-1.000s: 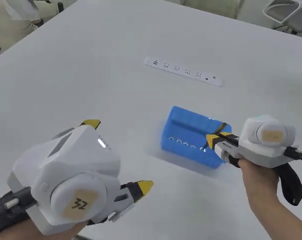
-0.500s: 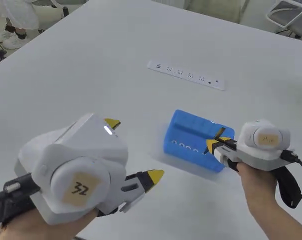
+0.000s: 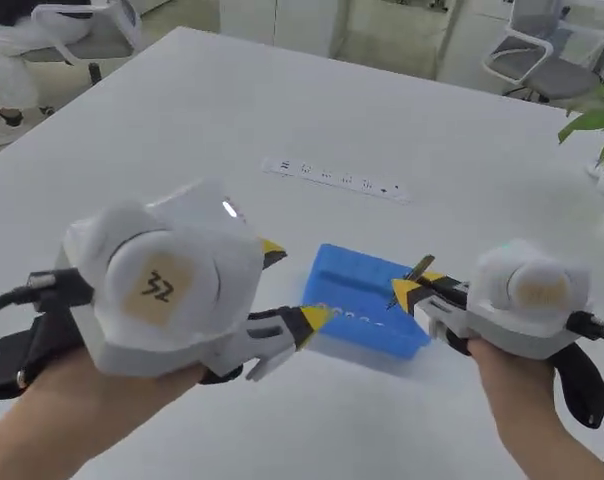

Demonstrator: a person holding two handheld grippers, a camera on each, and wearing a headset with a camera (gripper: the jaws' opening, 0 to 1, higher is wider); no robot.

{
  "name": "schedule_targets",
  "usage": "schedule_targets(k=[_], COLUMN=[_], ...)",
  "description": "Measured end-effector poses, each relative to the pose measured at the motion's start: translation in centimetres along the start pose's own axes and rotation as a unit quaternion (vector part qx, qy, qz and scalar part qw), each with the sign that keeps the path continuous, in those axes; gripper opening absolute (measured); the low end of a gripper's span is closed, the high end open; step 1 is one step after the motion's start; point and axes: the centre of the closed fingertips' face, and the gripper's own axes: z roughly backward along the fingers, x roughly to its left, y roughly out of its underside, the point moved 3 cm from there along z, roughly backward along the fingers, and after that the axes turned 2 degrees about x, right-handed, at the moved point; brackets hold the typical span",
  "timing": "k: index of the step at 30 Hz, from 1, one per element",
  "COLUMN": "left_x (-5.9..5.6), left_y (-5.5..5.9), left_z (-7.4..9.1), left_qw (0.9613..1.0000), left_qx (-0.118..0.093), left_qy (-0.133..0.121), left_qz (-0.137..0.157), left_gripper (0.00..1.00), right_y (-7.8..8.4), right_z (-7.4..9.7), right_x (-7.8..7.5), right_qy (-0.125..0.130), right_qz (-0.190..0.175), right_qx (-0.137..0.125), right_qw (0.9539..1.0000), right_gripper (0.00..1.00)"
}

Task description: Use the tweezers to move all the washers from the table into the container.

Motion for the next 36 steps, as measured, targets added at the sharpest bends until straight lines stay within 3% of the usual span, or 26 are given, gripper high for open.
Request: schedule_targets(k=[4, 7, 12, 17, 23, 27, 36], left_x=[-0.9, -1.2, -3.4, -4.3, -6.0, -7.4, -8.9], left_y=[-0.8, -1.3, -1.6, -1.5, -0.7, 0.2, 2.3], left_z=[-0.8, -1.1, -1.9, -2.8, -3.5, -3.8, -5.2], left_qw=[0.9992, 0.9984, 0.9905, 0.9876, 0.9791, 0.9714, 0.9646], left_qx=[0.000, -0.003, 0.004, 0.004, 0.027, 0.045, 0.065], left_qy=[0.041, 0.054, 0.137, 0.152, 0.190, 0.216, 0.235], left_qz=[0.000, -0.014, -0.015, -0.040, -0.067, -0.089, -0.100], left_gripper=[0.32, 0.29, 0.26, 0.13, 0.07, 0.07, 0.03], right_y=[-0.4, -0.2, 1.0, 2.0, 3.8, 4.8, 6.2], right_z=[1.6, 2.6, 3.7, 4.7, 5.4, 5.7, 5.6], right_x=[1.5, 2.9, 5.1, 6.6, 7.7, 7.9, 8.3], right_qy=[-0.013, -0.026, -0.042, -0.055, -0.061, -0.062, -0.066], right_qz=[0.036, 0.054, 0.090, 0.111, 0.137, 0.139, 0.154], right_qx=[-0.007, -0.006, 0.009, 0.018, 0.036, 0.044, 0.062], right_qw=[0.9993, 0.9982, 0.9950, 0.9922, 0.9880, 0.9874, 0.9839], right_gripper=[0.05, 0.05, 0.05, 0.05, 0.05, 0.05, 0.05])
